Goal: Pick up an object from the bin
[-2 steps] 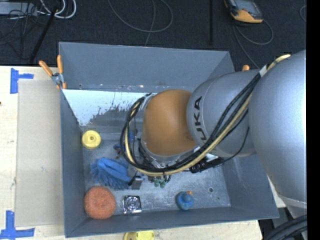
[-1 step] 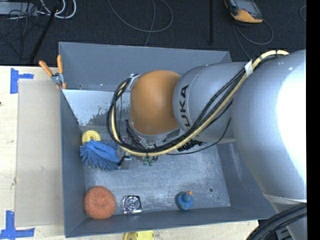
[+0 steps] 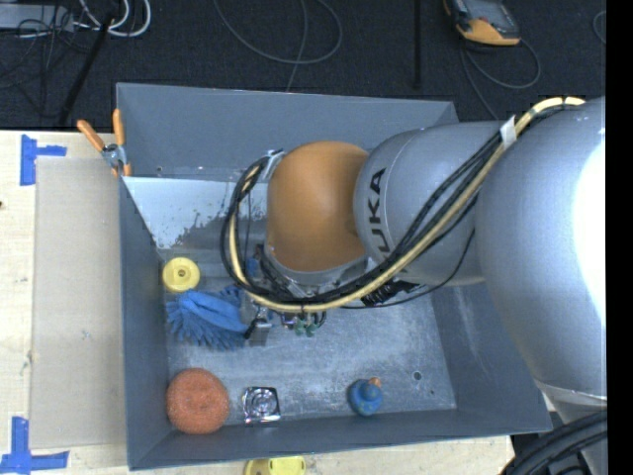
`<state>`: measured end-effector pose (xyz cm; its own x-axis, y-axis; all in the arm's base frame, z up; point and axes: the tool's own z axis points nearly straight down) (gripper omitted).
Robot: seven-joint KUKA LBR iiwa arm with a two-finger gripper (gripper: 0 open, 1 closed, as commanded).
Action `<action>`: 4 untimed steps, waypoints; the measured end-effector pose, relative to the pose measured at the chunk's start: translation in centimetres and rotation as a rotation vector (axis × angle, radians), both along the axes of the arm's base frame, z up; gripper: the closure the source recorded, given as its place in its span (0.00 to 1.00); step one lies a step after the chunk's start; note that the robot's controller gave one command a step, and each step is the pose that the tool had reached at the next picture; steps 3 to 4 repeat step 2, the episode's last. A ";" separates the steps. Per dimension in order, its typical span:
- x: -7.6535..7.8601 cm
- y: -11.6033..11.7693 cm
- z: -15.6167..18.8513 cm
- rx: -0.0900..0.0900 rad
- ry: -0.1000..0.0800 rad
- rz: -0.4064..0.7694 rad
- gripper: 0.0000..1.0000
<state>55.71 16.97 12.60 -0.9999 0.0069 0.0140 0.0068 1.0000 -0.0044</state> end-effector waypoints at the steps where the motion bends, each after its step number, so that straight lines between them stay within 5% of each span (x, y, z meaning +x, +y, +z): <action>1: 0.9 4.4 6.6 0.002 -0.013 -0.007 1.00; 2: 2.7 5.7 12.1 0.009 -0.012 0.036 1.00; 4: 2.7 5.7 12.1 0.009 -0.012 0.036 1.00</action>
Offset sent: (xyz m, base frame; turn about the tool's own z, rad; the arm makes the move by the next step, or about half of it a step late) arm 0.0370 0.0381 0.1344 -0.0309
